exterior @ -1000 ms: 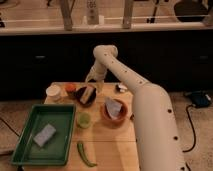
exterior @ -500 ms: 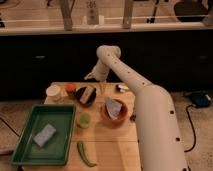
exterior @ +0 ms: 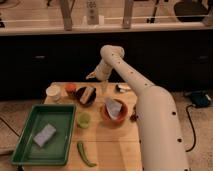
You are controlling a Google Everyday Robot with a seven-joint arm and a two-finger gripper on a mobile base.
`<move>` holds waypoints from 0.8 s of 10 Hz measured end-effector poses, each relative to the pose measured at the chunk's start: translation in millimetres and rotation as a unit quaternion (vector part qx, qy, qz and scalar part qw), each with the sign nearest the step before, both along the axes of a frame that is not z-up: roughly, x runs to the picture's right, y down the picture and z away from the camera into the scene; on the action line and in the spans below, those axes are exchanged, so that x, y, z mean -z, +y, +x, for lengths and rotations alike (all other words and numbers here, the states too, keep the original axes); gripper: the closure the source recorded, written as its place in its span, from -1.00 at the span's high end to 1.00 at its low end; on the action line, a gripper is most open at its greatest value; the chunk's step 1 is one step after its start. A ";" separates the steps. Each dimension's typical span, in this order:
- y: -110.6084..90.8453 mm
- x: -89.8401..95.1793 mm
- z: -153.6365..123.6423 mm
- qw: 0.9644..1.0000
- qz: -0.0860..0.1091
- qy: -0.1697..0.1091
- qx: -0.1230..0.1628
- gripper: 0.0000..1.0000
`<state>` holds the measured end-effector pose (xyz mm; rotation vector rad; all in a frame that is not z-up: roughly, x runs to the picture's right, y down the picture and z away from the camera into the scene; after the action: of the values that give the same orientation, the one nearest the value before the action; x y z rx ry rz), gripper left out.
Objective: Place eraser in purple bowl
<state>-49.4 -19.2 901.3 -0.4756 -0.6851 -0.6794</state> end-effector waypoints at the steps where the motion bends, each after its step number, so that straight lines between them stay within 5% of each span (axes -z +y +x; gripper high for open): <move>1: 0.2 0.1 -1.9 1.000 0.000 -0.001 0.001 0.60; 8: 0.7 -0.3 -1.9 1.000 0.000 -0.001 0.001 0.60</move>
<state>-51.2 -18.5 901.7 -0.4766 -0.6865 -0.6815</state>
